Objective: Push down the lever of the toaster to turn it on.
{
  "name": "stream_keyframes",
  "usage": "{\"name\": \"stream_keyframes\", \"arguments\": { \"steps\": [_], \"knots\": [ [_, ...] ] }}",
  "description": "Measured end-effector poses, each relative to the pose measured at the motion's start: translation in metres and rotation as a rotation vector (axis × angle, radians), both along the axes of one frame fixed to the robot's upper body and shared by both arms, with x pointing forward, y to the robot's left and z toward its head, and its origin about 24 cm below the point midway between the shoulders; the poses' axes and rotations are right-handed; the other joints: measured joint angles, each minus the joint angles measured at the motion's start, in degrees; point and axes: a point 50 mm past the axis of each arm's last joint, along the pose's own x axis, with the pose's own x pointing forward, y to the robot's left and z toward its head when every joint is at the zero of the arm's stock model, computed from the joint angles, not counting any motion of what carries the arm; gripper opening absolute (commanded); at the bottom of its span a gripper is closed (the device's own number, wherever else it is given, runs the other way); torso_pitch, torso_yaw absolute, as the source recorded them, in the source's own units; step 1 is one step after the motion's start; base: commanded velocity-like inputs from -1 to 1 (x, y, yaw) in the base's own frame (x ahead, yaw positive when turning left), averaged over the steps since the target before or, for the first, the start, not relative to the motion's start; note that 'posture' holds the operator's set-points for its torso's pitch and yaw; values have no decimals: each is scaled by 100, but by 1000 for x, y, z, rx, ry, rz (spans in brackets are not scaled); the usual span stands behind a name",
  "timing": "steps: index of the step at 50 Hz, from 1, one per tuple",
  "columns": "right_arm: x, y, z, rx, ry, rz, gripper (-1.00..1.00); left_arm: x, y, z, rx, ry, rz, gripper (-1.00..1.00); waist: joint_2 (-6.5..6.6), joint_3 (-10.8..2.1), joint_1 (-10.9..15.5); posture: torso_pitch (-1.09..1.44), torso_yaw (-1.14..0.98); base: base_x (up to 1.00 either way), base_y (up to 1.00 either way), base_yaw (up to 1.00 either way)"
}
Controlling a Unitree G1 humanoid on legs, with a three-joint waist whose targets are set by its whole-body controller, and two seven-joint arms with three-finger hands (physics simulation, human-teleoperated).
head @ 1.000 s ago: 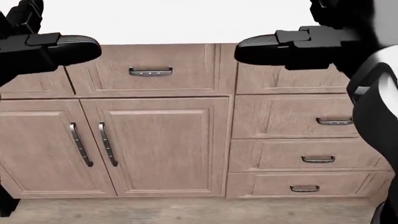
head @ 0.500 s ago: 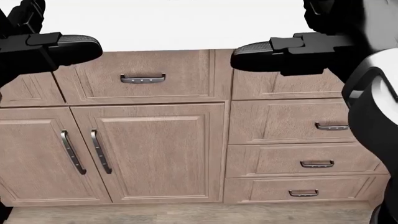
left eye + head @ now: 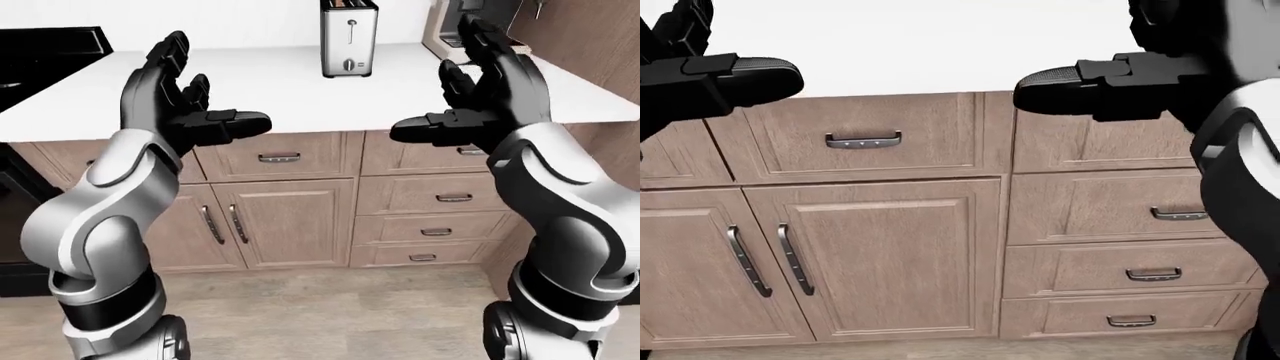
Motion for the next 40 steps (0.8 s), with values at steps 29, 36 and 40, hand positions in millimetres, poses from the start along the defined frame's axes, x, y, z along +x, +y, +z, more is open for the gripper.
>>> {"name": "stream_keyframes", "arguments": {
  "steps": [29, 36, 40],
  "knots": [
    [-2, -1, 5, -2, -18, -1, 100, -2, -3, 7, 4, -27, -12, 100, -241, -17, -32, 0, 0, 10, 19, 0],
    [-4, -8, 6, 8, -32, -36, 100, -2, -10, 3, 6, -15, -47, 100, -506, 3, -85, 0, 0, 10, 30, 0],
    [-2, -8, 6, 2, -22, -43, 100, -1, -11, 4, 9, -15, -55, 100, -468, -78, -83, 0, 0, 10, 30, 0]
  ]
}}
